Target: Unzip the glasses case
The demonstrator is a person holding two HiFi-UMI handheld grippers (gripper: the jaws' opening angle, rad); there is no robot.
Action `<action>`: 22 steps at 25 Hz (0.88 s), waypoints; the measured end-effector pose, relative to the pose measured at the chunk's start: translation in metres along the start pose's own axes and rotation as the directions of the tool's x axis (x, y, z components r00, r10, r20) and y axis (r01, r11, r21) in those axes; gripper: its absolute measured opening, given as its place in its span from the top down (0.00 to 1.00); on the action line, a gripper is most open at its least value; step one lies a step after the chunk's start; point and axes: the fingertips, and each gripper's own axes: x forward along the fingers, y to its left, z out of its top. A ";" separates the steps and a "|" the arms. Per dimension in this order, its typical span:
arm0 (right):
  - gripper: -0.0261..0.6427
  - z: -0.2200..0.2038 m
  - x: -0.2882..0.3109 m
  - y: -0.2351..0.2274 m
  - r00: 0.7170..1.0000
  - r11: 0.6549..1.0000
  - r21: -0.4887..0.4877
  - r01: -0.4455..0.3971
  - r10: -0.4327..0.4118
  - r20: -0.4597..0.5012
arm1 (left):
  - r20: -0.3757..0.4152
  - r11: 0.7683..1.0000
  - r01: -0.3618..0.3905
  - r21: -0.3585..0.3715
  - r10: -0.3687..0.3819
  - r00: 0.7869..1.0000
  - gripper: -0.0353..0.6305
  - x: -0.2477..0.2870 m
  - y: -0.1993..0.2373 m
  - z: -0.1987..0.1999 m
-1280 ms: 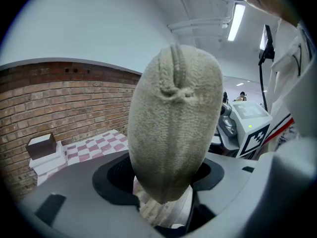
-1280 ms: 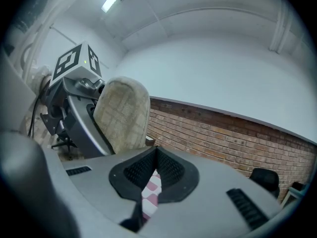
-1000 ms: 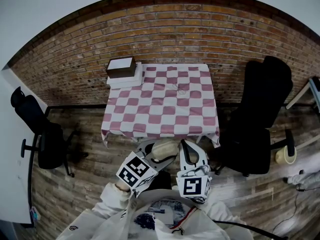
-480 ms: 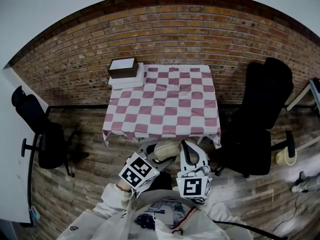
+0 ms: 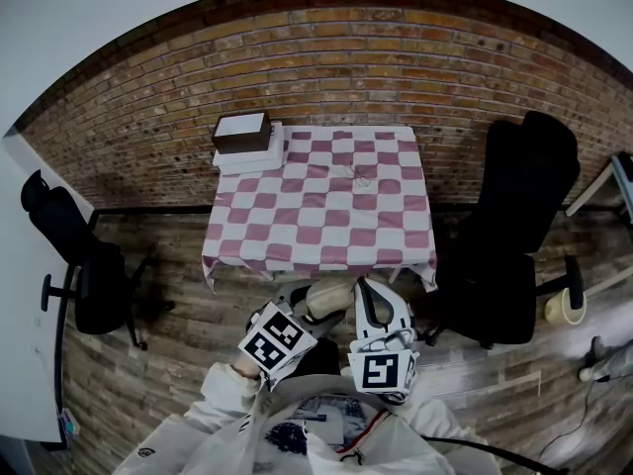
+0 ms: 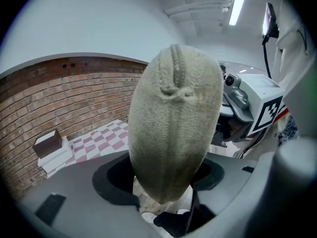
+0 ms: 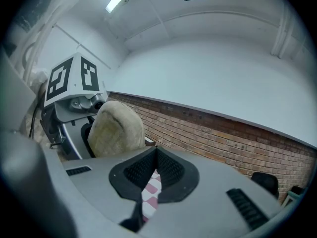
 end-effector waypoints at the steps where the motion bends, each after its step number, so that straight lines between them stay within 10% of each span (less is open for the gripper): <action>1: 0.94 0.001 0.000 0.000 1.000 1.000 -0.003 0.000 0.000 0.001 | -0.006 1.000 -0.001 0.002 0.001 1.000 0.52 0.001 0.000 -0.001; 22: 0.94 0.005 0.002 0.007 1.000 1.000 -0.008 -0.011 0.011 0.009 | -0.100 1.000 -0.017 0.022 0.019 0.995 0.52 0.007 0.007 -0.023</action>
